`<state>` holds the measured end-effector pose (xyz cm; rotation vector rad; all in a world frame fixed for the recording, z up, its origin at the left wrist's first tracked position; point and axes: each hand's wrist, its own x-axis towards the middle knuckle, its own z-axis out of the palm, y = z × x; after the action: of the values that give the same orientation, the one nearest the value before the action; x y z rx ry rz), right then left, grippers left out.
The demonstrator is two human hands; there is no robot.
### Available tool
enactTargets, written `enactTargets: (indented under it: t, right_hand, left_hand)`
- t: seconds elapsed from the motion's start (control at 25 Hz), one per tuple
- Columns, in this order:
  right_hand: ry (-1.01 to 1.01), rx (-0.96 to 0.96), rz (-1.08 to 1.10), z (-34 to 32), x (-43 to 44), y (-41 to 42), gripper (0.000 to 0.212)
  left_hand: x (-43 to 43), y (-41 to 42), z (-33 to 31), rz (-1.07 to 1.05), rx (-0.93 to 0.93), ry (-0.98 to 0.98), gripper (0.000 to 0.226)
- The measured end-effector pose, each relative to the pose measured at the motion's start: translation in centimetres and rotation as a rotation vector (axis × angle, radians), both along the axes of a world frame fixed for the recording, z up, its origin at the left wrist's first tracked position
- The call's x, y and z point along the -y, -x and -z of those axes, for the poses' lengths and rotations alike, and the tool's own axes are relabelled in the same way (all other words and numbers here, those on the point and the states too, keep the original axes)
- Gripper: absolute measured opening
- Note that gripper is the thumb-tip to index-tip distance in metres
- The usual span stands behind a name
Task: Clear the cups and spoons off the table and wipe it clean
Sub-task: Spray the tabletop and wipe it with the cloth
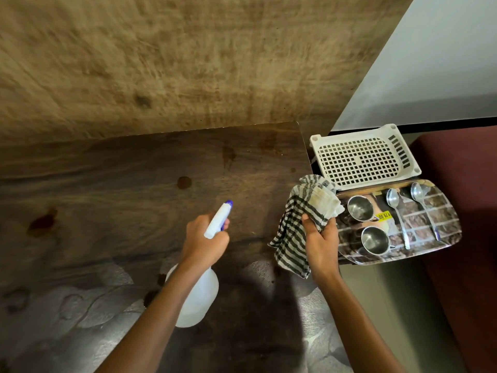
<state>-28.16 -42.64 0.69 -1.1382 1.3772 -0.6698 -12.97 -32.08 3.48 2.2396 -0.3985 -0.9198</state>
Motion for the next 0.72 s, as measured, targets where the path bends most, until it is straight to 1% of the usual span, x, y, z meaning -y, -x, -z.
enactTargets:
  t: [0.08,0.2,0.32,0.48,0.6,0.68,0.72]
  right_hand:
    - [0.000,0.006,0.043,-0.1,0.2,0.6,0.035]
    - [0.007,-0.003,0.126,0.0,0.4,1.8,0.036]
    - [-0.003,-0.024,0.211,0.5,0.6,3.0,0.038]
    - [-0.004,-0.035,0.261,0.8,0.9,4.0,0.042]
    - [-0.008,-0.026,0.260,1.0,0.8,4.1,0.043]
    - [-0.012,-0.015,0.239,0.9,0.6,3.8,0.040]
    - [-0.013,-0.012,0.225,0.9,0.5,3.6,0.039]
  left_hand:
    - [0.2,1.2,-0.1,0.108,0.025,-0.018,0.016]
    - [0.5,3.0,0.0,0.164,0.020,-0.042,0.009]
    - [0.8,4.0,0.4,0.146,-0.003,-0.071,0.012]
    - [0.4,4.2,0.5,0.155,0.022,-0.074,0.014]
    - [-0.1,3.3,0.6,0.088,-0.016,-0.052,0.020]
    - [-0.7,2.5,1.0,0.035,-0.045,-0.057,0.014]
    - [-1.0,2.2,1.3,0.015,-0.054,-0.069,0.016]
